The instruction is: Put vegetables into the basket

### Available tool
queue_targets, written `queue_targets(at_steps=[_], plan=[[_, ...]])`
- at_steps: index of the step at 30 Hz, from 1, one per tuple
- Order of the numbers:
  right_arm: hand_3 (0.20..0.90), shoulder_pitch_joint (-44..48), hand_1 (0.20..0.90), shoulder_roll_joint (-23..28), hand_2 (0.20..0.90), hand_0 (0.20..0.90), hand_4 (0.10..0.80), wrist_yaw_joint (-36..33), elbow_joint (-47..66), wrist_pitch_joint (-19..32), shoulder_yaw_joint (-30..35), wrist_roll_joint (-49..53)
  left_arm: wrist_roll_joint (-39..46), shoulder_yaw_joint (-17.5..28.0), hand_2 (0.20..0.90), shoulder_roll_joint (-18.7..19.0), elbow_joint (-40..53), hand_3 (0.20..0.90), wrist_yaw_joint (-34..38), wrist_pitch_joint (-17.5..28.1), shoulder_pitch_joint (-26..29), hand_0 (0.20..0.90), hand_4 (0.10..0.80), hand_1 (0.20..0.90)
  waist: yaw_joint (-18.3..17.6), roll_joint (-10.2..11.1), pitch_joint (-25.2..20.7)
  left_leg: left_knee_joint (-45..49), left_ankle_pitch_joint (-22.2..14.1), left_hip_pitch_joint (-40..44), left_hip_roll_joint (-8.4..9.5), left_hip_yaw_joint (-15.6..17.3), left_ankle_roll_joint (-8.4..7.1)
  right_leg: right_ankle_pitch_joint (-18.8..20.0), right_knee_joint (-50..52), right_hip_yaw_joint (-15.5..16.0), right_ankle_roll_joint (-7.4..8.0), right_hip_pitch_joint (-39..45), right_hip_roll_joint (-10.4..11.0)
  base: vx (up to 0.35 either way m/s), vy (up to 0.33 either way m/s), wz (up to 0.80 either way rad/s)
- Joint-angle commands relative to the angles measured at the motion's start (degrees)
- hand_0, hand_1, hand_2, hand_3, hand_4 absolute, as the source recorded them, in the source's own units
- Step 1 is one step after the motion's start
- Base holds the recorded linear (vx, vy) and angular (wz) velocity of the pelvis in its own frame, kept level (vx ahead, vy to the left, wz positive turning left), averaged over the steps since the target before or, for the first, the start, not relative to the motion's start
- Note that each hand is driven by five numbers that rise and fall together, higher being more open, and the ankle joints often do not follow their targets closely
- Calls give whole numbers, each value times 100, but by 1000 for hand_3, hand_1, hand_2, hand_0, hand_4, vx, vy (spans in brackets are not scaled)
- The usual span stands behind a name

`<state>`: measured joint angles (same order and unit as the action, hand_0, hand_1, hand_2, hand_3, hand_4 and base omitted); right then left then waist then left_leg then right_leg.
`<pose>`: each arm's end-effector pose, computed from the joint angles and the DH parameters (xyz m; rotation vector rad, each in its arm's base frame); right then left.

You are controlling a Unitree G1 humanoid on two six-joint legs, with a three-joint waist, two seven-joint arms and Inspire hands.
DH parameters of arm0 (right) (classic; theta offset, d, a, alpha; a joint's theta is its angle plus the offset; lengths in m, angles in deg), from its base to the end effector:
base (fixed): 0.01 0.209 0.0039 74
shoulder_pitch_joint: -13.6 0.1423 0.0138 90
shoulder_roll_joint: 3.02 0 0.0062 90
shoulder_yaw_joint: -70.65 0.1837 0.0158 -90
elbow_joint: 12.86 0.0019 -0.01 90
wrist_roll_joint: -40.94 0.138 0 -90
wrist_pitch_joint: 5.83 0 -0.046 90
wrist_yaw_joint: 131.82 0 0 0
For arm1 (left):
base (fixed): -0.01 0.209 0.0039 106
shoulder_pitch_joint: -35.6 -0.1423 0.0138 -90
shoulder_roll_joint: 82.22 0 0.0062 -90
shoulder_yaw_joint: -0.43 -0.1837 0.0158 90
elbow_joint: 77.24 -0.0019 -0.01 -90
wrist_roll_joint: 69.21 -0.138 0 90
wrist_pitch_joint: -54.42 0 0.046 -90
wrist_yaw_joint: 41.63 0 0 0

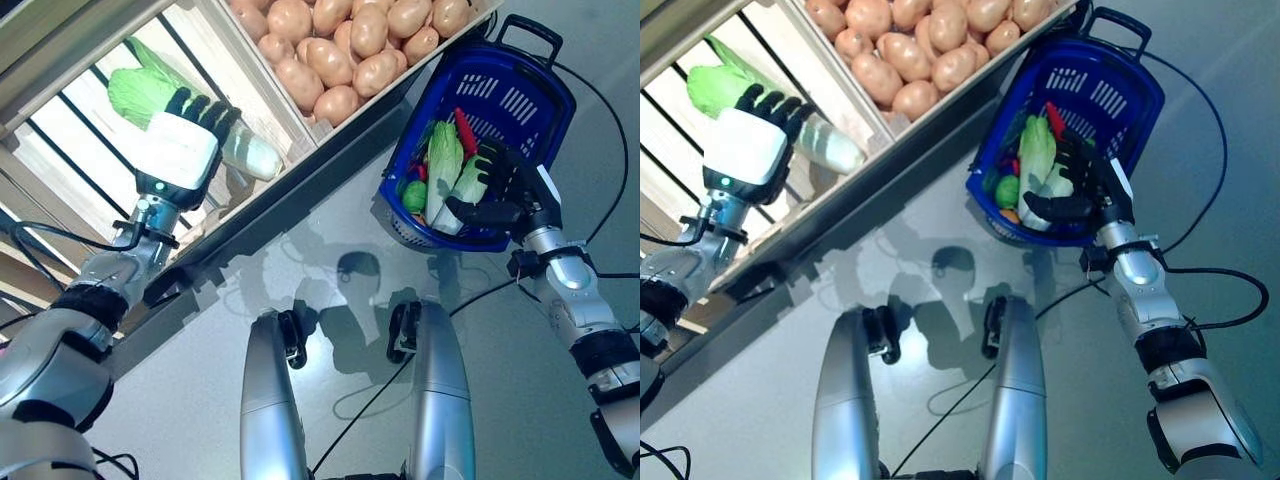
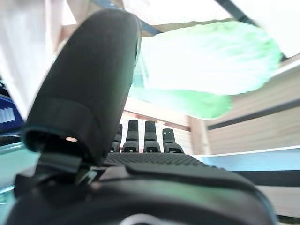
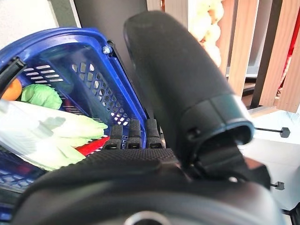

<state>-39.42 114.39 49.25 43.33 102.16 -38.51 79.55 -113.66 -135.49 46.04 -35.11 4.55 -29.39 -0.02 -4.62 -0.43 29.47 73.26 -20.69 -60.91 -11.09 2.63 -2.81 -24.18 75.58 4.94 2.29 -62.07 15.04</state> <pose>0.3037 -0.2651 0.1505 -0.1855 -0.2917 0.0292 0.3219 0.2923 0.1740 1.9354 -0.6974 0.3556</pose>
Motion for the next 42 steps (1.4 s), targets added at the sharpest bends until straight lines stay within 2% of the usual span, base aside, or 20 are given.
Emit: queue_targets(at_steps=[1, 5, 9, 13, 18, 22, 27, 28, 29, 35, 42], plan=[[900, 590, 900, 252, 900, 900, 800, -110, 289, 571, 119, -41, -24, 36, 900, 244, -6, 900, 162, -67, 879, 900, 800, 900, -8, -18, -103, 14, -526, 150, -18, -31, 30, 232, -383, 11, 35, 294, 84, -33, 0, -1], [900, 646, 900, 273, 900, 900, 800, -115, 316, 453, 136, -48, 34, -122, 900, 260, -2, 900, 81, -37, 1129, 900, 800, 900, -44, -8, -40, 149, -555, -39, -42, -46, 45, 237, -268, -1, 46, 103, 84, -8, 6, -3], [900, 634, 900, 306, 900, 900, 800, -124, 442, 347, 202, -83, -64, -270, 900, 283, 71, 900, -289, -58, 1350, 900, 800, 900, -75, 9, 29, 289, -567, -260, -60, -64, 79, 273, -177, -8, 57, -107, 66, -22, 9, -9], [900, 608, 900, 404, 900, 900, 800, -59, 648, 225, 272, -147, 197, -423, 900, 280, 11, 900, -853, -311, 1562, 900, 800, 900, -140, 27, 33, 424, -592, -558, -95, -64, 116, 285, -45, -50, 67, -411, 52, -28, 9, -7], [900, 463, 900, 434, 900, 900, 800, -162, 1038, 320, 433, -95, 420, -547, 900, 185, -178, 900, -1332, -483, 1777, 900, 800, 900, -208, 69, 33, 554, -610, -881, -92, -49, 189, 303, 25, -93, 60, -724, 31, -37, -10, -3], [900, 482, 900, 355, 900, 900, 800, -141, 1147, 394, 582, 258, 438, -533, 900, 77, -432, 900, -1378, -531, 1846, 900, 800, 900, -216, 90, 33, 586, -621, -968, -83, -43, 232, 312, 26, -98, 49, -812, 14, -15, -13, -7], [900, 453, 900, 205, 900, 900, 800, 17, 1306, 461, 676, 157, 532, -449, 900, 22, -650, 900, -1578, -664, 1962, 900, 800, 900, -250, 85, 33, 699, -674, -1033, -123, -12, 300, 253, 143, -107, 1, -888, 10, -6, -2, -3], [900, 445, 900, 187, 900, 900, 800, 32, 1340, 468, 696, 112, 581, -446, 789, 26, -653, 789, -1583, -702, 1979, 789, 726, 789, -257, 84, 33, 715, -683, -1036, -130, -7, 307, 236, 169, -108, -5, -892, 9, 0, 0, 0], [900, 432, 900, 177, 900, 900, 800, 41, 1385, 490, 719, 86, 628, -409, 300, 23, -695, 300, -1594, -709, 1991, 300, 400, 300, -267, 86, 33, 741, -697, -1040, -142, -3, 323, 210, 208, -106, -16, -899, 8, 0, 0, 0], [900, 284, 900, 98, 900, 900, 800, 150, 1660, 473, 954, 13, 545, -302, 300, 17, -854, 300, -1612, -637, 2050, 300, 400, 300, -317, 96, 33, 717, -731, -835, -198, 50, 371, 152, 191, -66, -36, -691, 16, 6, 4, 0], [900, 133, 900, -13, 900, 900, 800, 366, 1873, 585, 1006, -77, 389, -81, 300, 38, -767, 300, -1493, -567, 1695, 300, 400, 300, -311, 125, 33, 345, -634, 22, -254, 115, 295, 196, -150, 15, -14, 142, -23, 40, 0, -5]])
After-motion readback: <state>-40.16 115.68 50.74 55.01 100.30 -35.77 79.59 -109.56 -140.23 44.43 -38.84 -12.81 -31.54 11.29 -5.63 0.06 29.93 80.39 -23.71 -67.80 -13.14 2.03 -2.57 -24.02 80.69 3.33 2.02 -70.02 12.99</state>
